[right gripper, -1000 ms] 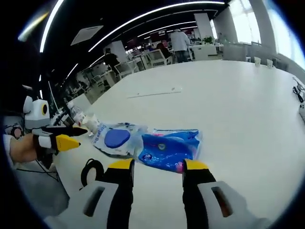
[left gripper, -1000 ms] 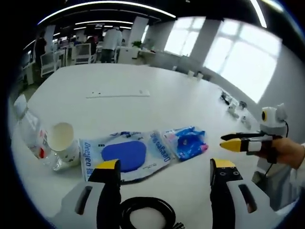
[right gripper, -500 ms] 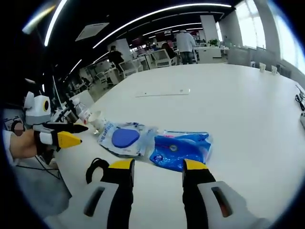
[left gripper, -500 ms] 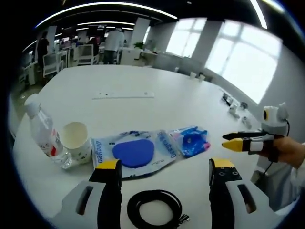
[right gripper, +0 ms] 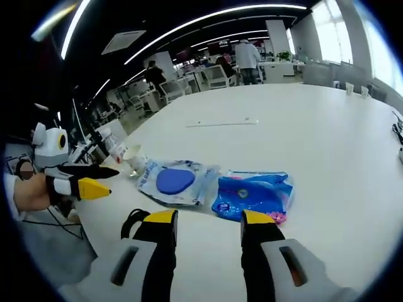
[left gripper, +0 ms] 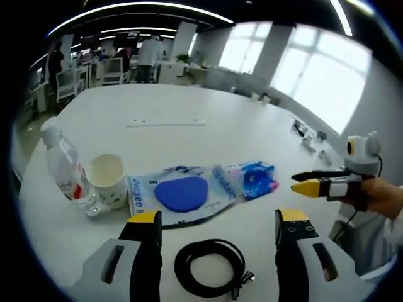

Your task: Arrange the tabletop items into an orderly group along one side of the table until the central work area is clear of visible clutter.

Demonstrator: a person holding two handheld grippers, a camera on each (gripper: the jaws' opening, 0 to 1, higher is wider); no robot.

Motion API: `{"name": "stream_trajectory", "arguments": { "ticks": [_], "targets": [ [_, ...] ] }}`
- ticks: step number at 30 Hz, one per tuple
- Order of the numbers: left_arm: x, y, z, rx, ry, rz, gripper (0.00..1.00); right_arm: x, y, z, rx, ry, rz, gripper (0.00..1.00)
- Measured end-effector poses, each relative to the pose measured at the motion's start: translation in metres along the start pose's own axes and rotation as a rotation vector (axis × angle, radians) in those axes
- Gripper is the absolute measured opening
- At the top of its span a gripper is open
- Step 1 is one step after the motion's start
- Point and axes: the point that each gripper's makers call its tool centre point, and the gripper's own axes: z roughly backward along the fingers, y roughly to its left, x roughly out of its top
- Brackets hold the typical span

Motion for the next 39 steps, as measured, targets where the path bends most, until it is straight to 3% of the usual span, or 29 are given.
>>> {"name": "stream_trajectory", "arguments": {
  "ticks": [5, 15, 21, 30, 39],
  "targets": [
    [-0.006, 0.016, 0.010, 0.028, 0.000, 0.019, 0.68, -0.004, 0.009, -0.011, 0.023, 0.017, 0.005, 0.37],
    [-0.025, 0.029, 0.028, 0.060, 0.002, 0.069, 0.68, -0.013, 0.036, -0.028, 0.071, 0.057, 0.040, 0.37],
    [-0.029, 0.045, 0.030, 0.075, 0.003, 0.092, 0.67, -0.014, 0.053, -0.031, 0.093, 0.066, 0.061, 0.37],
    [-0.032, 0.042, 0.033, 0.080, -0.002, 0.117, 0.66, -0.014, 0.070, -0.036, 0.111, 0.073, 0.064, 0.37],
    [-0.046, 0.043, 0.030, 0.076, 0.021, 0.145, 0.66, -0.029, 0.084, -0.038, 0.126, 0.099, 0.067, 0.37]
  ]
}}
